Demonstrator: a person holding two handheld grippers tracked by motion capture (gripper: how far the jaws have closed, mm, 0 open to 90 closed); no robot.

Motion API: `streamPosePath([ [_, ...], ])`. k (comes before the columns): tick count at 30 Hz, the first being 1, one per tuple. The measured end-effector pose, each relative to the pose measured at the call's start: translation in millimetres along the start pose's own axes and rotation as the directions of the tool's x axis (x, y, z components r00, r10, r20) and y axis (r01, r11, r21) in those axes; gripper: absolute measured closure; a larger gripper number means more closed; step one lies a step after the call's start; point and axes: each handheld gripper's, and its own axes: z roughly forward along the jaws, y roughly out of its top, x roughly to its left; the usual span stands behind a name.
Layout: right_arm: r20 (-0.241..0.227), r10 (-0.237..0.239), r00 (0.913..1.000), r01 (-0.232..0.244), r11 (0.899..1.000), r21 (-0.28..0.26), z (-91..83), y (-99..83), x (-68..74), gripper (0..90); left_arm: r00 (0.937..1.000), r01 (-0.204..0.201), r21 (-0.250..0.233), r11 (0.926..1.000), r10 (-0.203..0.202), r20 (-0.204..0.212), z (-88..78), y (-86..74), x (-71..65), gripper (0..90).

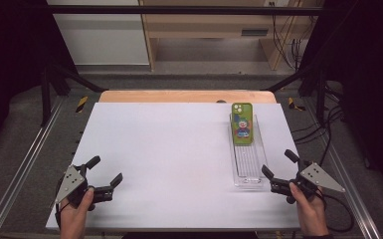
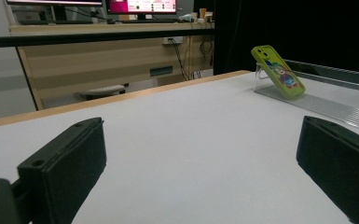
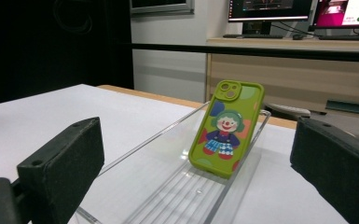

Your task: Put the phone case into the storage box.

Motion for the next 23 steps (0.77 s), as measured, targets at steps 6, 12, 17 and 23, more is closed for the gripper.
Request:
streamPosePath([
  [6, -0.025, 0.001, 0.9997, -0.001, 1.000, -0.001, 4.5, -6.1, 6.1, 3.2, 1.0000, 0.003, -0.004, 1.0000, -0.002, 0.003, -0.1, 0.2, -0.2, 1.0],
  [12, -0.038, 0.008, 0.9992, -0.009, 1.000, -0.012, 8.4, -8.9, 9.3, 3.2, 0.9999, -0.005, -0.002, 1.0000, 0.005, 0.009, 0.5, 0.7, -1.1, 1.0],
  [17, -0.036, 0.018, 0.9992, -0.018, 1.000, -0.018, 10.5, -11.0, 8.8, 3.3, 0.9999, -0.006, -0.010, 0.9999, 0.006, 0.016, 1.1, 1.2, -2.7, 1.0],
  [23, -0.029, 0.031, 0.9991, -0.031, 1.000, 0.001, 12.9, -15.3, 6.4, 3.4, 0.9998, -0.008, -0.021, 0.9998, 0.008, 0.017, -0.2, 2.0, -2.5, 1.0],
])
